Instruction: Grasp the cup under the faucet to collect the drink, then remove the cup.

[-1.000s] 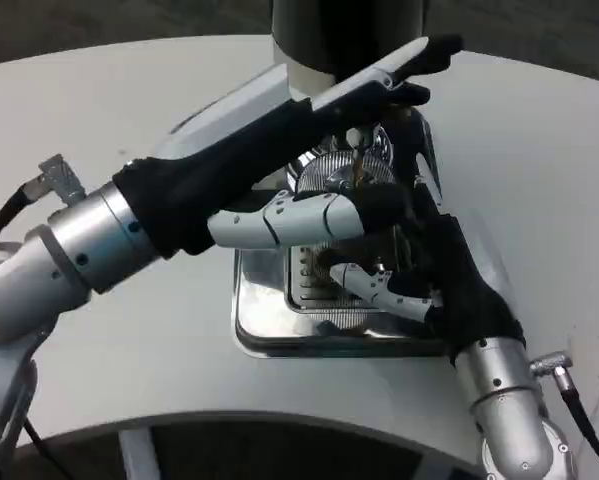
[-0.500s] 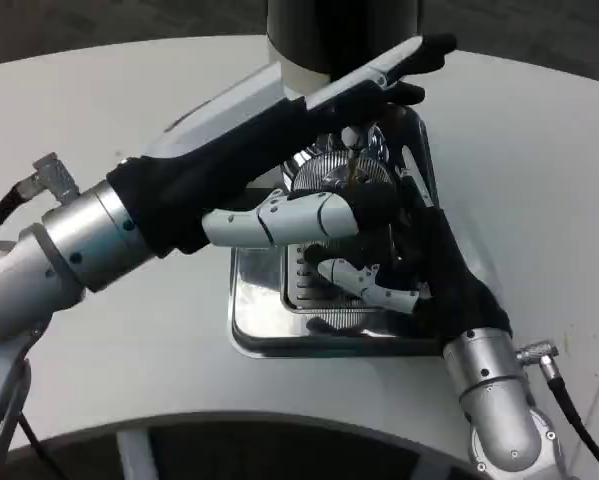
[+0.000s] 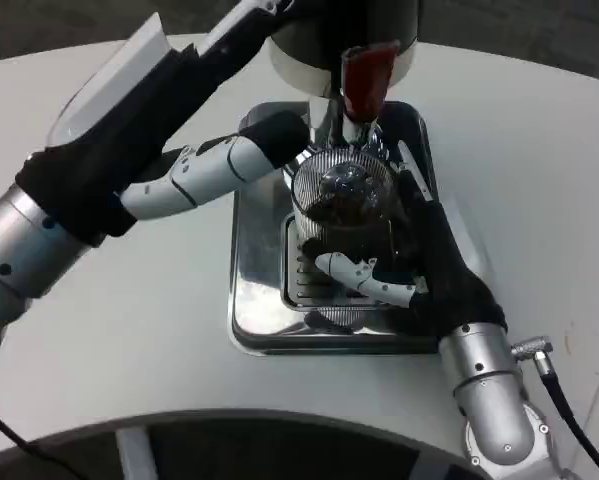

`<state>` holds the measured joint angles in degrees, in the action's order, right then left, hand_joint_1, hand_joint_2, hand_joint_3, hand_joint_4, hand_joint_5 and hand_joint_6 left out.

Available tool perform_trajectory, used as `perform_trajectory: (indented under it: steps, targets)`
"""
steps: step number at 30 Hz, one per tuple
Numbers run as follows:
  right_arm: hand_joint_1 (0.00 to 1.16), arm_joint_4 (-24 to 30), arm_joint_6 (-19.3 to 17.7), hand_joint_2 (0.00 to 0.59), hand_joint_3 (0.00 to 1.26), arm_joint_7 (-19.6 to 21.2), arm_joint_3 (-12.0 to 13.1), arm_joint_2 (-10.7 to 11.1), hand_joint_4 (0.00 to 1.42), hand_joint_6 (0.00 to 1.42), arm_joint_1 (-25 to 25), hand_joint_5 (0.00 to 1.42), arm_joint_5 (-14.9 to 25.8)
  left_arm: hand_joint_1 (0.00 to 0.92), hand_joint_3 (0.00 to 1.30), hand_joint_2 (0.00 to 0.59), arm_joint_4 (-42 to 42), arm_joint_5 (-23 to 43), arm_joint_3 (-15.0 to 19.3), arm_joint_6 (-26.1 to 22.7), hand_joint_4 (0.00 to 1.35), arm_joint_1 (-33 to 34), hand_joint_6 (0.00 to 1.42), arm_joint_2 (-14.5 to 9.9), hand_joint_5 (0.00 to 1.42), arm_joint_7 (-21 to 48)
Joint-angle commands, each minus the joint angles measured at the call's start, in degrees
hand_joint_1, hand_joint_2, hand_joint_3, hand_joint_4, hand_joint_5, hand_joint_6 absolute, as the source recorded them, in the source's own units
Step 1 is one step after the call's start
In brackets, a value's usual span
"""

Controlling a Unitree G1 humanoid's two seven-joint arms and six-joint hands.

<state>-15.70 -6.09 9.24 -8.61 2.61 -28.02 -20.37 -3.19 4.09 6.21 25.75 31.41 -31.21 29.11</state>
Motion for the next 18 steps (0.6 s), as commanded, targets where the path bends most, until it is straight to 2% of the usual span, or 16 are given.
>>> perform_trajectory:
  steps: [1, 10, 17, 18]
  targets:
    - [0.83, -2.3, 0.1, 0.174, 0.06, -1.0, -1.3, -0.9, 0.14, 0.2, 0.1, 0.11, 0.5, 0.0, 0.0, 0.183, -1.0, 0.8, 1.0, 1.4, 0.0, -1.7, 0.06, -0.5, 0.08, -0.1]
    - [0.85, -5.7, -0.1, 0.186, 0.14, 0.5, -0.7, -1.9, 0.22, 0.26, -0.7, 0.18, 1.9, 0.0, 0.0, 0.186, -1.3, 1.2, 1.9, 0.9, 0.0, -2.5, 0.06, -1.0, 0.09, 0.2]
    - [0.99, -7.5, -2.8, 0.201, 0.45, 4.2, 0.4, -3.9, 0.58, 0.69, -0.4, 0.58, 3.4, 0.0, 0.0, 0.187, -1.9, 1.3, 2.5, 0.4, 0.0, -3.2, 0.06, -1.6, 0.09, 0.4]
    - [1.05, -7.5, -3.2, 0.207, 0.49, 5.0, 0.6, -4.2, 0.61, 0.76, -0.4, 0.64, 3.4, 0.0, 0.0, 0.187, -2.1, 1.3, 2.5, 0.3, 0.0, -3.4, 0.06, -1.7, 0.09, 0.5]
